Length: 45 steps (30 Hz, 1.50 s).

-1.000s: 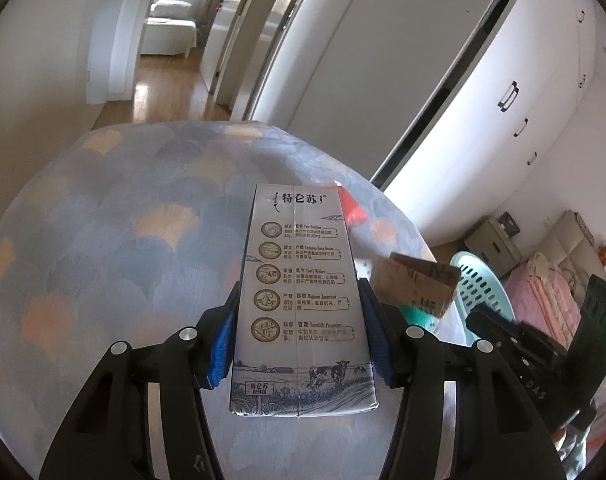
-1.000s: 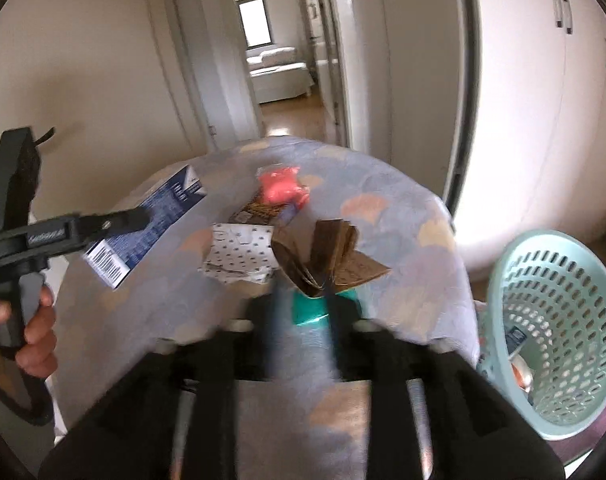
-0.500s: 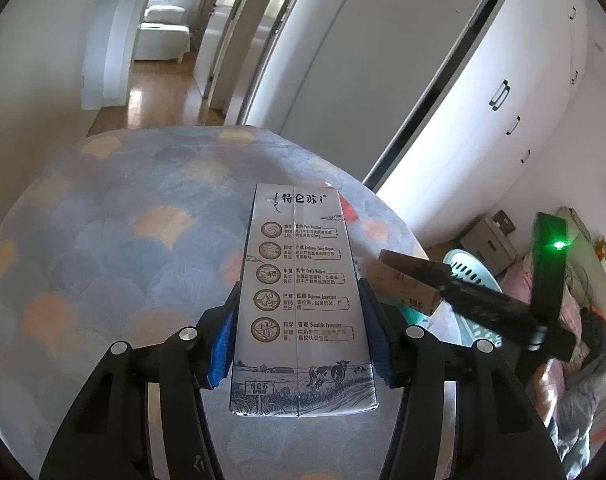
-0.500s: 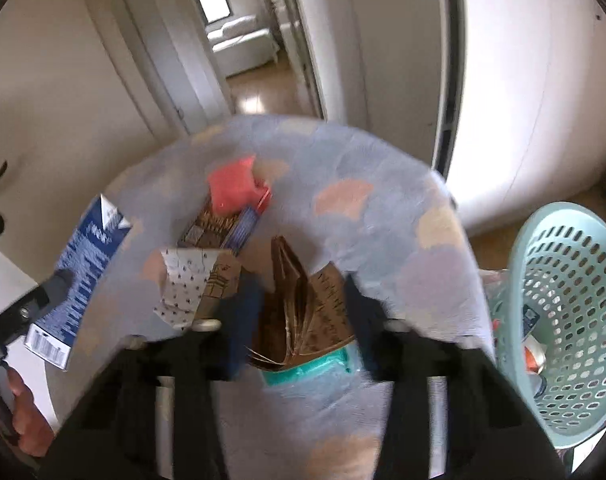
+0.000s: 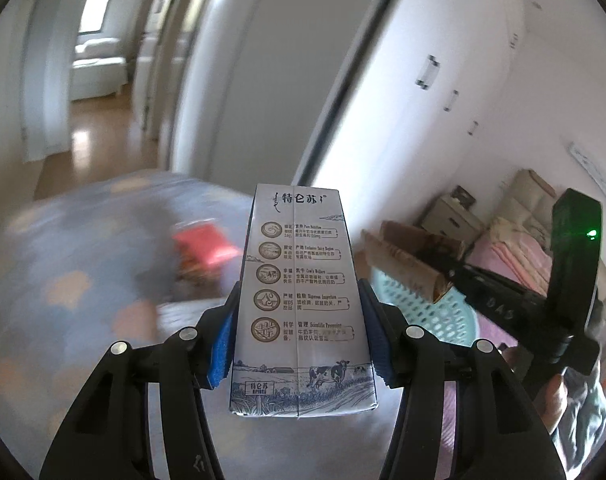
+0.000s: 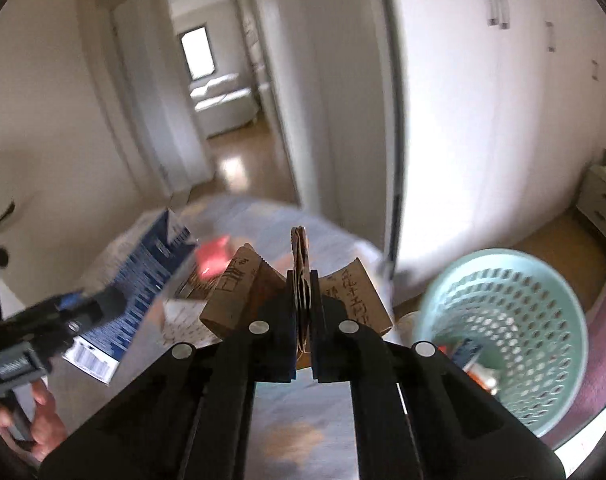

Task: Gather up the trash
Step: 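Carry the white carton and cardboard over the green basket and release both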

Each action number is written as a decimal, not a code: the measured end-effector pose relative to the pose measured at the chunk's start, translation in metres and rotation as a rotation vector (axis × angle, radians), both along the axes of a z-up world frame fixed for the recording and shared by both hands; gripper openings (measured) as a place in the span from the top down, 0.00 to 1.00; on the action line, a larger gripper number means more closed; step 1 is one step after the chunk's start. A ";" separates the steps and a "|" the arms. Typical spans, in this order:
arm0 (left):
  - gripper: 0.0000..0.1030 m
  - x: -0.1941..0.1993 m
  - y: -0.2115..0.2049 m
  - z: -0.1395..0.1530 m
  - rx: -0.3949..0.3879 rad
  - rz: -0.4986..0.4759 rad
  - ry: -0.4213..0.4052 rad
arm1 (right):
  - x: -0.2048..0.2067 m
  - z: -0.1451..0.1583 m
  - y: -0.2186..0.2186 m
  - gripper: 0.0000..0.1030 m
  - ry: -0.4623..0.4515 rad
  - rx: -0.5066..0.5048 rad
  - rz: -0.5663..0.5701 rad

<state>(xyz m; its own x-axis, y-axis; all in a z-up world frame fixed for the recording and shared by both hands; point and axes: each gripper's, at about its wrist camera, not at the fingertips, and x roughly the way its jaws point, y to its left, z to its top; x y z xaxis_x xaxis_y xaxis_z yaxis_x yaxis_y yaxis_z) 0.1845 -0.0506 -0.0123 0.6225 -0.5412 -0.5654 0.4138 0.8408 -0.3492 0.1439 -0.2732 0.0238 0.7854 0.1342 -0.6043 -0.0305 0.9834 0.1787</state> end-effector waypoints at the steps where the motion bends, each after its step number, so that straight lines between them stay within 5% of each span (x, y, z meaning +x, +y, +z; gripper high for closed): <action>1: 0.49 0.001 -0.008 0.001 0.000 -0.014 -0.001 | -0.003 0.003 -0.010 0.97 -0.007 0.005 -0.021; 10: 0.49 0.022 -0.116 -0.001 0.006 -0.178 0.017 | -0.029 -0.001 -0.126 0.97 0.000 0.085 -0.286; 21: 0.48 0.049 -0.215 -0.030 0.067 -0.276 0.078 | -0.027 -0.044 -0.198 0.96 0.115 0.138 -0.479; 23: 0.39 0.056 -0.222 -0.036 0.057 -0.290 0.091 | -0.026 -0.051 -0.208 0.95 0.131 0.152 -0.504; 24: 0.30 0.058 -0.223 -0.038 0.051 -0.289 0.094 | -0.026 -0.054 -0.212 0.93 0.138 0.162 -0.510; 28: 0.27 0.064 -0.223 -0.042 0.036 -0.279 0.099 | -0.029 -0.062 -0.222 0.82 0.154 0.192 -0.514; 32: 0.27 0.060 -0.208 -0.042 0.024 -0.271 0.096 | -0.037 -0.063 -0.221 0.49 0.139 0.193 -0.532; 45: 0.27 0.017 -0.111 -0.006 0.020 -0.145 -0.034 | -0.036 -0.022 -0.139 0.49 0.048 0.135 -0.343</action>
<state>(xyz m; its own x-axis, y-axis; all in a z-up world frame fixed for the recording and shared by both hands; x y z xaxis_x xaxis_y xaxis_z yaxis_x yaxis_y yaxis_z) 0.2011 -0.1612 -0.0183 0.5575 -0.6155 -0.5571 0.5426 0.7780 -0.3166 0.1079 -0.4122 0.0014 0.7697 -0.0515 -0.6364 0.3087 0.9025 0.3003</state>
